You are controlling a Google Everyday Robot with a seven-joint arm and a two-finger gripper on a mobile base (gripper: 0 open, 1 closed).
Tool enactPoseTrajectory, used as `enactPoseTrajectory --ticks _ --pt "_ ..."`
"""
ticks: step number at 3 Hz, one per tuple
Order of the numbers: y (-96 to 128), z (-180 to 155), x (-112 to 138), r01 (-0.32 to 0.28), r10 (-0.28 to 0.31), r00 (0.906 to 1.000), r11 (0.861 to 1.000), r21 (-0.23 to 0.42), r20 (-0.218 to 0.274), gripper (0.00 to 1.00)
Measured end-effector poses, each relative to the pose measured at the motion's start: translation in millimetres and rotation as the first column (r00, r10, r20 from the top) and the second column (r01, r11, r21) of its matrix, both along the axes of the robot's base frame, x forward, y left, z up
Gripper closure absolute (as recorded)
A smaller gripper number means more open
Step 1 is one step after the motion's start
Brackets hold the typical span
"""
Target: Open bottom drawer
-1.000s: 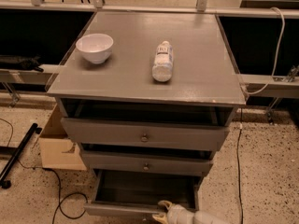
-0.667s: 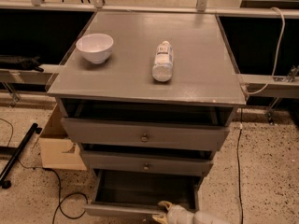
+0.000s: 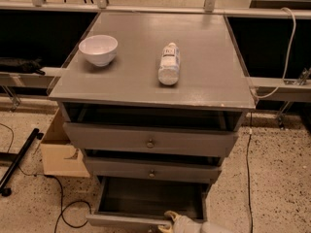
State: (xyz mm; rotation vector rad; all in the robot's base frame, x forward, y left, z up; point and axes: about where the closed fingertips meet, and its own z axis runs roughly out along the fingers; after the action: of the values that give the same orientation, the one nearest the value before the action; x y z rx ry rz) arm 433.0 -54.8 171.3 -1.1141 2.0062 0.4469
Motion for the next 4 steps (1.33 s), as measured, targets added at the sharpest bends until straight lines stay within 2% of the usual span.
enactPoseTrajectory --ticks 1,2,4 --pt "0.1 0.0 0.0 0.0 0.0 1.0 1.0 0.0 0.0 0.83" --pt "0.1 0.0 0.0 0.0 0.0 1.0 1.0 0.0 0.0 0.52" --pt "0.1 0.0 0.0 0.0 0.0 1.0 1.0 0.0 0.0 0.05"
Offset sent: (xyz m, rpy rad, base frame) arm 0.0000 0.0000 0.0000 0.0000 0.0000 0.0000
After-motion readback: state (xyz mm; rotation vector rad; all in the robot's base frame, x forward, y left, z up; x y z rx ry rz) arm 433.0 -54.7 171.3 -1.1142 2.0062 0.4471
